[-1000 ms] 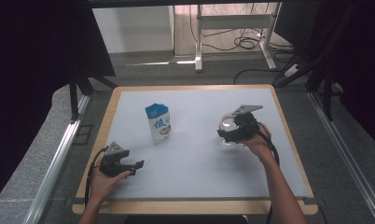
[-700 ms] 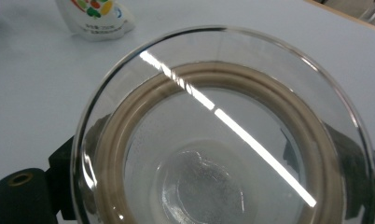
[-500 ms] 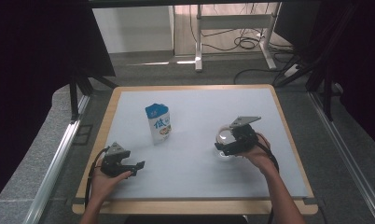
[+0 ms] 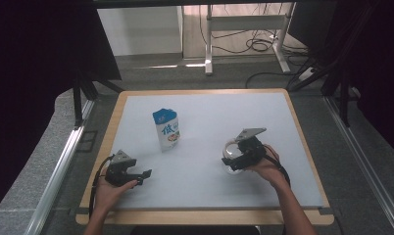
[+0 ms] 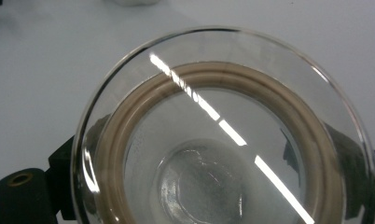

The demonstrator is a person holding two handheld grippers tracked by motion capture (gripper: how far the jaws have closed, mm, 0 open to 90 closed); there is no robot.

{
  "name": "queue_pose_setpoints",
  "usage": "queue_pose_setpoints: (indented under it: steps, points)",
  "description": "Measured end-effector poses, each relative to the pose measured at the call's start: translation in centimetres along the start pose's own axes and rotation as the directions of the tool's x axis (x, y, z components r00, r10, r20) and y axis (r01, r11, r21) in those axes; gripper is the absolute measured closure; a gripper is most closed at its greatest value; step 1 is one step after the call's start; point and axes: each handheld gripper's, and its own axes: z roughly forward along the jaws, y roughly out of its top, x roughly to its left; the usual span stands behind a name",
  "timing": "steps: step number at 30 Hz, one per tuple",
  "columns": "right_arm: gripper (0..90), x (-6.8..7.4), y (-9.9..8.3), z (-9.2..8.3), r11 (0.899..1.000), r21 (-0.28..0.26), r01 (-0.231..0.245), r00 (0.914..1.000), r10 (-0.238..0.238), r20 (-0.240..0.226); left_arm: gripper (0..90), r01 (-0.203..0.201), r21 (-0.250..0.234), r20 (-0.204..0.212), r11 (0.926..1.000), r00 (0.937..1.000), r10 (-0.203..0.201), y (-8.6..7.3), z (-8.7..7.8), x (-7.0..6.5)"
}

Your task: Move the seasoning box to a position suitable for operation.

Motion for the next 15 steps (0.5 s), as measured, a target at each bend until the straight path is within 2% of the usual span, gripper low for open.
queue_pose_setpoints:
  steps: [4,7,10,12,13,15]
  points:
    - [10.8,-0.3,-0.1,0.1,1.0,-0.015,-0.01,0.9999,0.01,-0.014,19.6,0.003,-0.005,-0.002,1.0,1.0,-0.003,0.0,-0.2,0.2]
    - [5.1,-0.3,0.0,0.0,1.0,-0.022,-0.018,0.9998,0.018,-0.005,19.6,0.002,-0.006,-0.002,1.0,1.0,-0.002,0.0,-0.2,0.1]
    - [1.1,0.2,0.3,-0.9,0.998,-0.065,-0.005,0.9998,0.007,0.02,19.3,-0.003,-0.007,0.004,1.0,1.0,0.003,0.1,-0.2,0.0]
    - [0.8,0.5,0.6,-1.8,0.995,-0.098,-0.013,0.9994,0.016,0.031,19.3,-0.005,-0.012,0.006,0.9999,1.0,0.005,0.2,-0.2,-0.1]
    - [0.8,0.5,0.8,-2.9,0.99,-0.141,-0.026,0.9985,0.033,0.045,19.4,-0.008,-0.016,0.007,0.9998,0.9999,0.008,0.2,-0.3,-0.1]
    - [1.0,0.6,0.8,-3.2,0.987,-0.155,-0.033,0.998,0.041,0.048,20.9,-0.01,-0.018,0.007,0.9998,0.9999,0.011,0.2,-0.3,-0.1]
